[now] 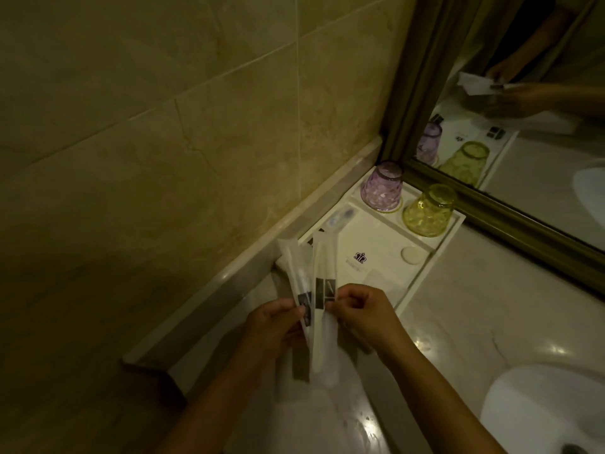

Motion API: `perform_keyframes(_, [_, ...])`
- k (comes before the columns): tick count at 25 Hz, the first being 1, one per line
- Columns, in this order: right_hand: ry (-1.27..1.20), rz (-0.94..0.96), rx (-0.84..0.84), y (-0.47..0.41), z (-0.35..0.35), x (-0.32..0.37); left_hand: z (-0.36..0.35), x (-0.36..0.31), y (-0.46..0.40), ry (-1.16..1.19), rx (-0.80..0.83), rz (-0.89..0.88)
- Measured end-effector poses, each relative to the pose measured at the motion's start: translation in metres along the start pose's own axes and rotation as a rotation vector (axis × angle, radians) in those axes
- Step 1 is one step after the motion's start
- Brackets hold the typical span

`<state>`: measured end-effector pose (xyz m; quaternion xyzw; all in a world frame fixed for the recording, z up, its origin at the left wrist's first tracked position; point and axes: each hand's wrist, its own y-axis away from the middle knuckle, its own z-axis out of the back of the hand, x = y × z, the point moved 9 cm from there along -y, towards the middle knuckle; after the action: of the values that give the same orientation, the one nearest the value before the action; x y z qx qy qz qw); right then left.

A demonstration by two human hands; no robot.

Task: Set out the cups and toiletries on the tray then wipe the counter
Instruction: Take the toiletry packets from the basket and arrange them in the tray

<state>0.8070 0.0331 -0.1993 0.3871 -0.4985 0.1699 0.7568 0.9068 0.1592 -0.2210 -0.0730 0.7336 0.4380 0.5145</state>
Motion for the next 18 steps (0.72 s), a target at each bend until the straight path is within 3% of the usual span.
perform_keyframes(7, [-0.150,-0.183,-0.381,-0.064,0.053,-0.009,0.026,0.005,0.001,0.080,-0.089,0.062])
perform_keyframes(18, [-0.054,-0.224,-0.432,-0.103,0.043,-0.016,0.028,0.002,0.010,0.099,-0.058,0.053])
